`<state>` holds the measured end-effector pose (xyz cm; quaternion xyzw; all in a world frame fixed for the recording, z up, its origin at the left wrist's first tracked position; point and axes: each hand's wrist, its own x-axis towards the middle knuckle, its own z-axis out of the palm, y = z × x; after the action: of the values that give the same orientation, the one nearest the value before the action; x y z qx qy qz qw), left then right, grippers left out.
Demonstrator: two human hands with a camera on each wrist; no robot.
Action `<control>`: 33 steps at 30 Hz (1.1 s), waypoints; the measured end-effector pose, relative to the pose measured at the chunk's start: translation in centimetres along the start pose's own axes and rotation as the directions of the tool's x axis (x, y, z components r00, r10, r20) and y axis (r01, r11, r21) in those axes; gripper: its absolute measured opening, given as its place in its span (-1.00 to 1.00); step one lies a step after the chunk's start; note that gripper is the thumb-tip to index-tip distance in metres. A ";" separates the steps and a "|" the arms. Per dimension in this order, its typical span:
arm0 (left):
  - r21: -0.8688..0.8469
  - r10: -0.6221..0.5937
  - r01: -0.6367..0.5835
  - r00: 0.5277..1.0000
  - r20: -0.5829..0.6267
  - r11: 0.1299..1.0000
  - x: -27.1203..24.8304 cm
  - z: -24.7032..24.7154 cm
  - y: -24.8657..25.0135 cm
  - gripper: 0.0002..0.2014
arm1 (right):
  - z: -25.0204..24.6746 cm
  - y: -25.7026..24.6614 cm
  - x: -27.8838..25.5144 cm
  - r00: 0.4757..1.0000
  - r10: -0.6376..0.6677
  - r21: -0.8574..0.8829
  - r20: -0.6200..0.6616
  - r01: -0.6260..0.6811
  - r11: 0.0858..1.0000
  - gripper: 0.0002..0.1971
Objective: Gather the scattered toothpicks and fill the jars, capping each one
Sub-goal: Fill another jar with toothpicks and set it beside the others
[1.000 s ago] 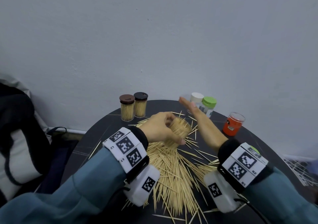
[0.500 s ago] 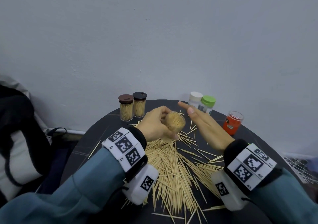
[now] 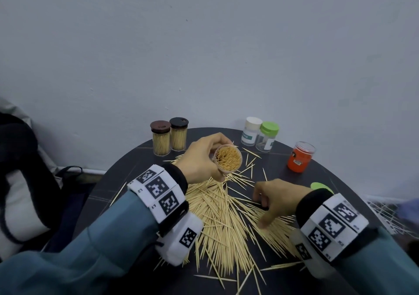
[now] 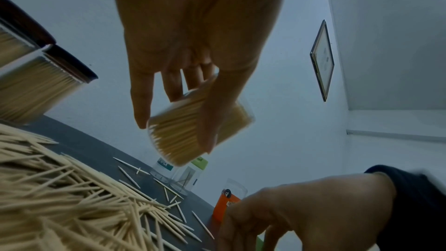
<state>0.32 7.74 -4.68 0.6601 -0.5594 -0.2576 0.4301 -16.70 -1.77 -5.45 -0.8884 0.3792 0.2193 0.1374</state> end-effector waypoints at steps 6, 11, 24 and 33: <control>-0.003 -0.017 0.017 1.000 0.006 1.000 -0.1 0.1 -0.1 -0.38 | 0.3 -0.8 0.1 0.997 -0.042 0.065 -0.062 0.046 0.997 -0.78; 0.001 -0.025 0.025 1.000 0.009 1.000 -0.1 0.2 0.0 -0.38 | 0.0 -0.5 0.0 0.986 -0.047 0.117 -0.161 0.066 0.991 -0.86; -0.012 -0.155 0.155 0.987 0.036 0.988 0.3 0.5 -0.7 -0.31 | -2.8 1.2 -0.5 0.852 0.092 0.798 -0.516 0.438 0.414 -0.91; -0.020 -0.201 0.206 0.969 0.145 0.978 -0.1 1.1 0.0 -0.27 | -2.6 -2.7 -1.0 0.632 0.124 0.643 -0.765 0.756 0.123 -0.92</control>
<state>-0.58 7.56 -5.21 0.6866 -0.5132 -0.3563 0.3718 -14.64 -0.38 -2.51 -0.6699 0.2215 -0.4388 0.5565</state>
